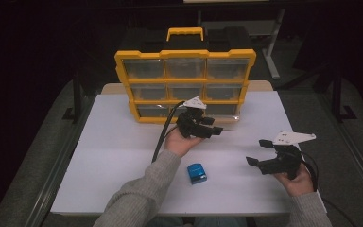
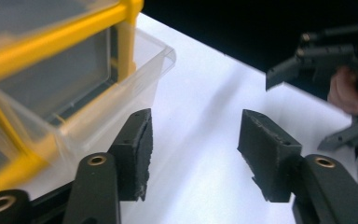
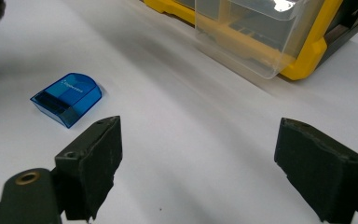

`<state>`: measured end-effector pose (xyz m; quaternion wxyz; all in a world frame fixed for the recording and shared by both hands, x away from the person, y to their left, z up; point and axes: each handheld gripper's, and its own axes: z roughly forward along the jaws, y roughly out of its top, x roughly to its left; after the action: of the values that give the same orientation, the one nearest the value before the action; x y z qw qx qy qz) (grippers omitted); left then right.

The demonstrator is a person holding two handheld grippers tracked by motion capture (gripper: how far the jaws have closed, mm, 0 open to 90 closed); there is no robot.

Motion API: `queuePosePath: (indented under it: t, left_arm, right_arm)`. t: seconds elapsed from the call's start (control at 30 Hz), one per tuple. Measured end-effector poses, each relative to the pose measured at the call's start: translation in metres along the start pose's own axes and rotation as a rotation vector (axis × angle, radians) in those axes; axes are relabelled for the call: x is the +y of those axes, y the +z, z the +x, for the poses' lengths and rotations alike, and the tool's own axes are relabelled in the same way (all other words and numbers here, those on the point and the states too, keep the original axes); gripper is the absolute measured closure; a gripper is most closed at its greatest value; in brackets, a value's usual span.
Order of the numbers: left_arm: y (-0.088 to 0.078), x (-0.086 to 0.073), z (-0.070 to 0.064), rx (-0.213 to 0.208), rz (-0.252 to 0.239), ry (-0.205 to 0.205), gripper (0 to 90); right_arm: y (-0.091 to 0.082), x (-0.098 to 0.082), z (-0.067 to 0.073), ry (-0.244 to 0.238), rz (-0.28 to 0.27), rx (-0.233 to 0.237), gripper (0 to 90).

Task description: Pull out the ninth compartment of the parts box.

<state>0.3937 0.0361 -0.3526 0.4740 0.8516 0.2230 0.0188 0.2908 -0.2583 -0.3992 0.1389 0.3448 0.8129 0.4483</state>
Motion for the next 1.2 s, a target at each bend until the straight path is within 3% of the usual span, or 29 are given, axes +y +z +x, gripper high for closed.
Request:
queuePosePath:
  t: [0.27,0.5,0.7,0.87,0.9,1.2]
  left_arm:
    - [0.002,0.03,0.003,0.049,0.142,0.235,36.9]
    - [0.013,0.044,0.014,0.037,0.204,0.277,41.2]
    - [0.025,0.045,0.025,0.02,0.233,0.274,45.0]
    - [0.034,0.04,0.033,0.01,0.245,0.246,47.5]
    - [0.036,0.039,0.035,0.009,0.258,0.264,48.3]
    - [0.045,0.035,0.041,-0.002,0.255,0.252,57.9]
  right_arm:
    - [0.0,0.0,0.0,0.001,0.0,0.004,14.0]
    - [0.0,0.0,0.0,0.001,-0.001,0.006,14.1]
    - [0.0,0.0,0.0,-0.005,-0.004,0.007,14.1]
    - [0.001,0.001,0.001,-0.006,-0.005,0.009,14.1]
    - [0.001,0.001,0.001,-0.003,-0.004,0.01,14.1]
    - [0.001,0.001,0.002,-0.008,-0.004,0.015,14.1]
